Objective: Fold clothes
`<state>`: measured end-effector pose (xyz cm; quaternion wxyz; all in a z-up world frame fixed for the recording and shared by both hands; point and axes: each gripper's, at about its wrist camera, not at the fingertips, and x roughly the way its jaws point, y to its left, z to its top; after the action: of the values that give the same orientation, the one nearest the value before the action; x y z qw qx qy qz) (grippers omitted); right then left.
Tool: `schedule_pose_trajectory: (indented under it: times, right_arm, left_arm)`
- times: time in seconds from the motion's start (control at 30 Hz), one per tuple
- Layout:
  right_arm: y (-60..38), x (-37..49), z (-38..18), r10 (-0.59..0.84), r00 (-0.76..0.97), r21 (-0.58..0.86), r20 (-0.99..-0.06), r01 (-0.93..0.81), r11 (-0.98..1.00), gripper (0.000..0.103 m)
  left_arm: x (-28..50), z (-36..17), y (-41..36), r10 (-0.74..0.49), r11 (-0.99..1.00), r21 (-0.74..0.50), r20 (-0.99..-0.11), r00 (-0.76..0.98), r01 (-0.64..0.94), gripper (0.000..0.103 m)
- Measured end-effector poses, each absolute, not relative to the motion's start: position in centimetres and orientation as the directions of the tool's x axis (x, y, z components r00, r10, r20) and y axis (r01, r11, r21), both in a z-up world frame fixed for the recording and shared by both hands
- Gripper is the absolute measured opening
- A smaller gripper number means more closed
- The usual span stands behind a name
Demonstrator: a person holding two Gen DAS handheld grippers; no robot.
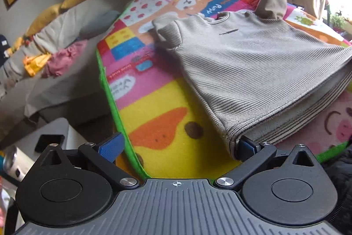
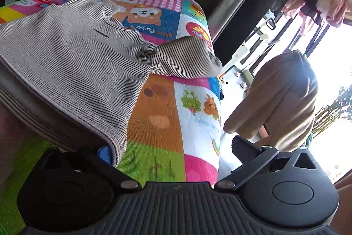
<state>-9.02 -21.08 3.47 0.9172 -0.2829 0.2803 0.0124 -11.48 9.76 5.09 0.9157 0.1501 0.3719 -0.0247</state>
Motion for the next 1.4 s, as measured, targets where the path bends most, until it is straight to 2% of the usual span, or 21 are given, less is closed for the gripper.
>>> schedule_pose_trajectory:
  times: [0.17,0.27,0.4,0.47,0.6,0.7,0.83,0.97,1.03,1.23,1.4]
  right_arm:
    - [-21.0,-10.9,2.9,-0.145,0.819,-0.523,-0.556,-0.208,0.827,0.103]
    - [-20.6,-13.0,2.4,-0.070,0.795,-0.535,-0.603,-0.337,0.775,0.103]
    - [-22.1,-14.1,5.7,0.084,0.785,-0.422,-0.614,-0.416,0.806,0.103]
    - [-23.0,-13.8,7.9,0.159,0.779,-0.348,-0.607,-0.441,0.828,0.103]
    - [-24.0,-12.8,11.9,0.264,0.778,-0.286,-0.570,-0.489,0.824,0.103]
    - [-24.7,-12.7,13.8,0.304,0.759,-0.284,-0.576,-0.535,0.796,0.103]
    - [-25.1,-10.9,14.9,0.296,0.799,-0.245,-0.524,-0.474,0.846,0.103]
    - [-23.3,-4.4,12.9,0.332,0.763,-0.047,-0.555,-0.428,0.903,0.103]
    - [-21.9,-0.7,11.4,0.347,0.739,0.024,-0.577,-0.409,0.912,0.103]
    - [-18.0,9.0,6.4,0.399,0.683,0.180,-0.613,-0.371,0.911,0.103]
    - [-15.4,12.1,2.8,0.397,0.673,0.195,-0.624,-0.358,0.913,0.103]
  left_arm:
    - [-12.4,4.0,8.1,0.016,0.922,0.278,-0.725,0.689,0.270,0.103]
    - [-13.6,3.4,7.8,-0.039,0.892,0.267,-0.758,0.651,0.364,0.103]
    - [-14.1,6.3,10.0,-0.066,0.911,0.241,-0.717,0.694,0.335,0.103]
    - [-12.9,8.3,11.4,-0.075,0.942,0.193,-0.673,0.736,0.273,0.103]
    - [-9.4,10.8,12.3,-0.138,0.975,0.056,-0.601,0.788,0.213,0.103]
    - [-6.5,10.4,10.9,-0.199,0.971,-0.012,-0.585,0.786,0.237,0.103]
    - [-1.5,8.0,8.2,-0.326,0.943,-0.147,-0.588,0.740,0.298,0.103]
    - [4.1,3.8,5.6,-0.487,0.873,-0.357,-0.651,0.582,0.332,0.103]
    - [5.6,2.0,4.8,-0.534,0.846,-0.409,-0.666,0.522,0.344,0.103]
    - [5.9,0.5,4.1,-0.521,0.851,-0.367,-0.687,0.507,0.376,0.103]
    - [5.8,1.0,4.2,-0.542,0.823,-0.331,-0.701,0.464,0.462,0.103]
